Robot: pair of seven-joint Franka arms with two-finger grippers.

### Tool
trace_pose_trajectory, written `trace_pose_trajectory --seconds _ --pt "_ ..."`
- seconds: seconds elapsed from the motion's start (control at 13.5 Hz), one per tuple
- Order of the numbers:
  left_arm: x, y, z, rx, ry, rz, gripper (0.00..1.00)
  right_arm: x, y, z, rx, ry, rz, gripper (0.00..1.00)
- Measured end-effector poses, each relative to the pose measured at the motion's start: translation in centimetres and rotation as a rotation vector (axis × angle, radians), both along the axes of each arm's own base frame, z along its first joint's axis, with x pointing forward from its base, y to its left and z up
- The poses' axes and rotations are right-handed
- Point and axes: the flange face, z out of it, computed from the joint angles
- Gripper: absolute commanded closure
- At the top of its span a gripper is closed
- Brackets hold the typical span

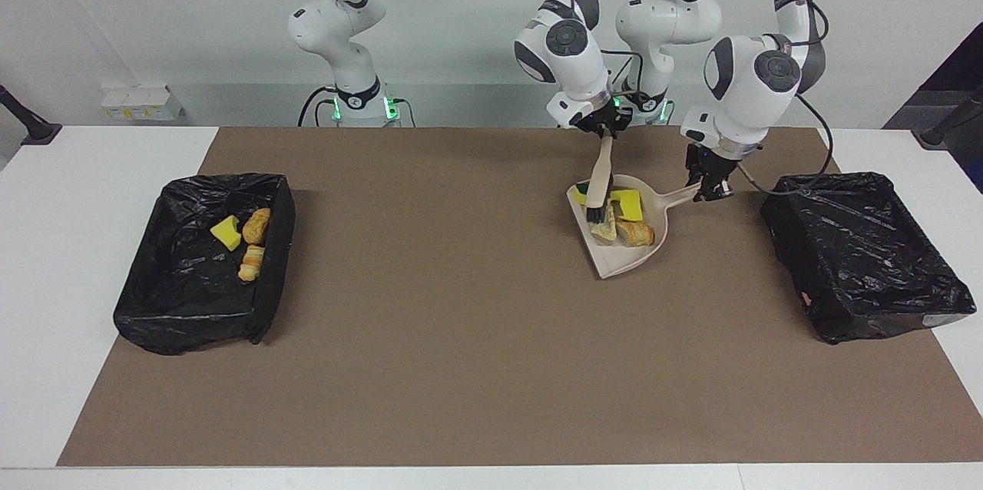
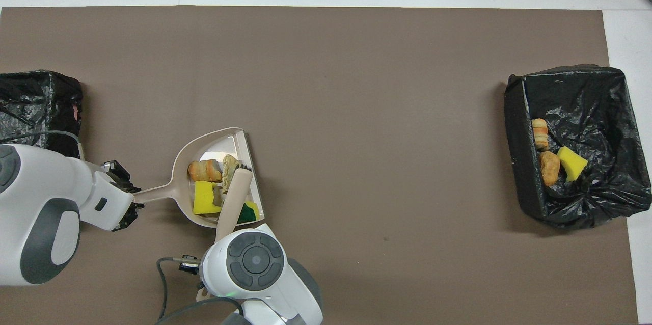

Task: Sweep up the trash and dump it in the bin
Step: 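Sweep the remaining trash pieces into the dustpan with the right gripper, then carry the loaded dustpan with the left gripper over the nearer bin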

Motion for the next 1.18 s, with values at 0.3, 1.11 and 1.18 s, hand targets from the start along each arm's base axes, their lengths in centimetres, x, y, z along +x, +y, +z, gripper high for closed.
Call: trace_pose_trajectory --seconds 0.3,1.11,1.18 --pt "0.1 0.7 0.0 -0.020 -0.003 0.033 1.00 2.6 -2.2 1.5 0.004 -0.016 -0.033 1.00" --pt "0.3 1.2 0.2 -0.033 -0.016 0.087 1.00 1.4 -15.1 0.5 -0.287 0.176 0.197 1.00" --pt "0.6 2.1 0.5 -0.045 -0.021 0.119 1.00 1.2 -17.3 -0.5 -0.310 0.199 0.223 1.00"
